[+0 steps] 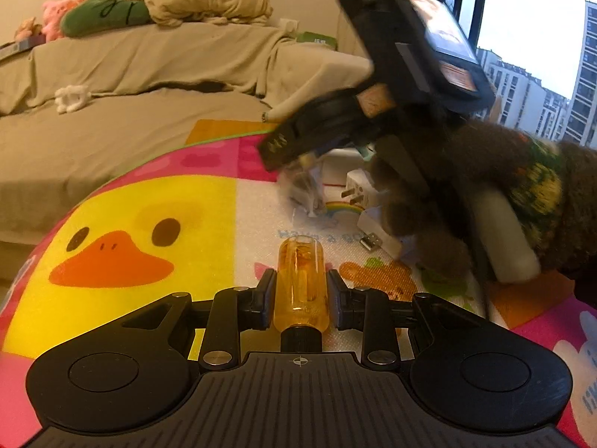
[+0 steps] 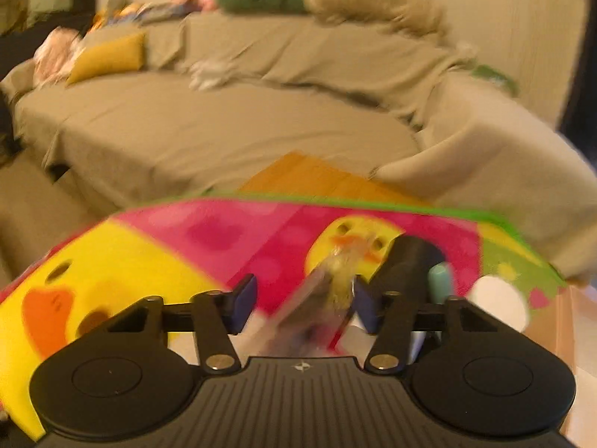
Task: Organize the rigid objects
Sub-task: 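Grasp the yellow screwdriver with the left gripper while the right gripper grasps the clear bag, then carry the screwdriver and the bag into the pink box and release both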
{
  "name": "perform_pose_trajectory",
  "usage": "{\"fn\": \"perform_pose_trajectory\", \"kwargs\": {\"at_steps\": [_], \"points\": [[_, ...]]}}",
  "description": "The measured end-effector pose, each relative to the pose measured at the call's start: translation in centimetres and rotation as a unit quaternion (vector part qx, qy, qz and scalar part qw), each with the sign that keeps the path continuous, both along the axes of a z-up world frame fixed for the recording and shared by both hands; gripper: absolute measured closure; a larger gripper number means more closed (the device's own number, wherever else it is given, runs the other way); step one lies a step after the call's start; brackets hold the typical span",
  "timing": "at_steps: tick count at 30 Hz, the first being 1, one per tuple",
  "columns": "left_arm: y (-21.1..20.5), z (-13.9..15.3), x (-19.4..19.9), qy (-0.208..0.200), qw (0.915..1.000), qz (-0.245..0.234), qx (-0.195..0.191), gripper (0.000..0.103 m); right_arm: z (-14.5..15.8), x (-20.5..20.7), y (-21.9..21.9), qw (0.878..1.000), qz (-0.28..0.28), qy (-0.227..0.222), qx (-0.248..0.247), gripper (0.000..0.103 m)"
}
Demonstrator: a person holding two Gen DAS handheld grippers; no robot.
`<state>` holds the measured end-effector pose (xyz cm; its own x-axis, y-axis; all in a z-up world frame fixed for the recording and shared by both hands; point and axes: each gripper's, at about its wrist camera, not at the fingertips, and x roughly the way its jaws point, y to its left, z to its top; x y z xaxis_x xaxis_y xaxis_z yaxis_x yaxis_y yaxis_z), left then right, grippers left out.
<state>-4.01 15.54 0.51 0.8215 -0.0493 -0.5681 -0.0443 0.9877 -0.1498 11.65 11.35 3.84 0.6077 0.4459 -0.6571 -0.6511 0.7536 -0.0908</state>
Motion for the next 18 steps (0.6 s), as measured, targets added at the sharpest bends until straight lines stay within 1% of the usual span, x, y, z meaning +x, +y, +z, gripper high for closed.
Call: {"fn": "perform_pose_trajectory", "kwargs": {"at_steps": [1,2,4,7,8,10,12,15,16,18], "points": [[0.0,0.0,0.0,0.0,1.0,0.0,-0.001,0.071,0.0,-0.5,-0.3,1.0,0.009,0.003,0.001,0.081],[0.1,0.0,0.0,0.0,1.0,0.0,-0.002,0.071,0.0,-1.4,-0.7,1.0,0.024,0.002,-0.003,0.084],[0.1,0.0,0.0,0.0,1.0,0.001,-0.003,0.071,0.6,-3.1,-1.7,0.999,0.046,-0.009,-0.006,0.097],[0.2,0.0,0.0,0.0,1.0,0.002,-0.007,0.071,3.1,-6.4,-5.0,0.998,0.062,-0.003,0.027,0.1],[0.3,0.0,0.0,0.001,0.9999,0.003,-0.01,0.071,4.1,-7.8,-6.7,0.997,0.066,-0.003,0.043,0.101],[0.4,0.1,0.0,0.001,0.9999,0.005,-0.011,0.07,6.2,-10.3,-10.1,0.995,0.07,-0.016,0.066,0.101],[0.1,0.1,0.0,0.002,1.0,0.006,-0.002,0.071,7.5,-12.6,-13.5,0.994,0.068,-0.017,0.084,0.102],[-0.6,0.3,-0.1,0.003,0.9998,0.01,0.018,0.071,8.2,-14.9,-17.5,0.994,0.055,-0.017,0.089,0.102],[-0.8,0.3,0.0,0.003,0.9996,0.01,0.026,0.071,8.1,-15.8,-18.7,0.995,0.053,-0.02,0.083,0.102],[-0.9,0.3,0.2,0.005,0.9992,0.01,0.037,0.071,7.8,-16.6,-19.9,0.996,0.045,-0.035,0.063,0.101]]}}
